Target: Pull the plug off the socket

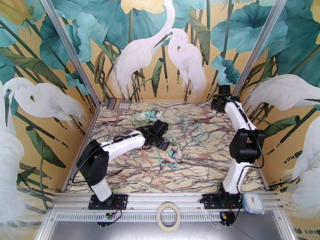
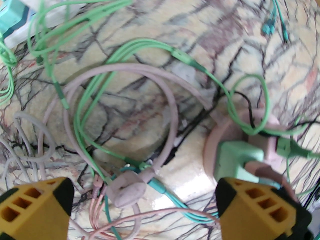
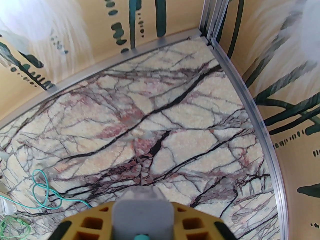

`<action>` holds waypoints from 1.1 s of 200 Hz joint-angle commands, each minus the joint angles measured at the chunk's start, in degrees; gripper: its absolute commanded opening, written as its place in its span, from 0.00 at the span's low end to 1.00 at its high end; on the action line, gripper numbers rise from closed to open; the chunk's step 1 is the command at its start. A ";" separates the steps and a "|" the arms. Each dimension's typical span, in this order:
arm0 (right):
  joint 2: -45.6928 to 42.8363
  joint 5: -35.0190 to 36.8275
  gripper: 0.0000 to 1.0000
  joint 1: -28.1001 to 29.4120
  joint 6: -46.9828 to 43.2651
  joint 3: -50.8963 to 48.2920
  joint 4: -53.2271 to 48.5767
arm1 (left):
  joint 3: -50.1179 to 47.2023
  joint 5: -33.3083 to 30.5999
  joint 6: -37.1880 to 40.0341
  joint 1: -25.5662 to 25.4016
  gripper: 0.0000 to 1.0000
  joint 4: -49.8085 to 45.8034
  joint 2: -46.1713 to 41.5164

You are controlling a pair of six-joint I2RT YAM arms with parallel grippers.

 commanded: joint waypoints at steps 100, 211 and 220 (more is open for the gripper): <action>5.29 3.32 0.30 -2.08 -3.57 3.38 -1.47 | -8.23 15.40 -0.68 2.82 1.00 10.28 -20.94; 19.30 0.03 0.34 -3.37 -7.57 11.22 -11.65 | -17.78 1.79 -10.97 5.79 1.00 16.02 -34.85; 20.19 0.64 0.36 -3.28 -7.69 12.13 -12.85 | -18.13 1.97 -11.21 5.80 1.00 15.86 -35.12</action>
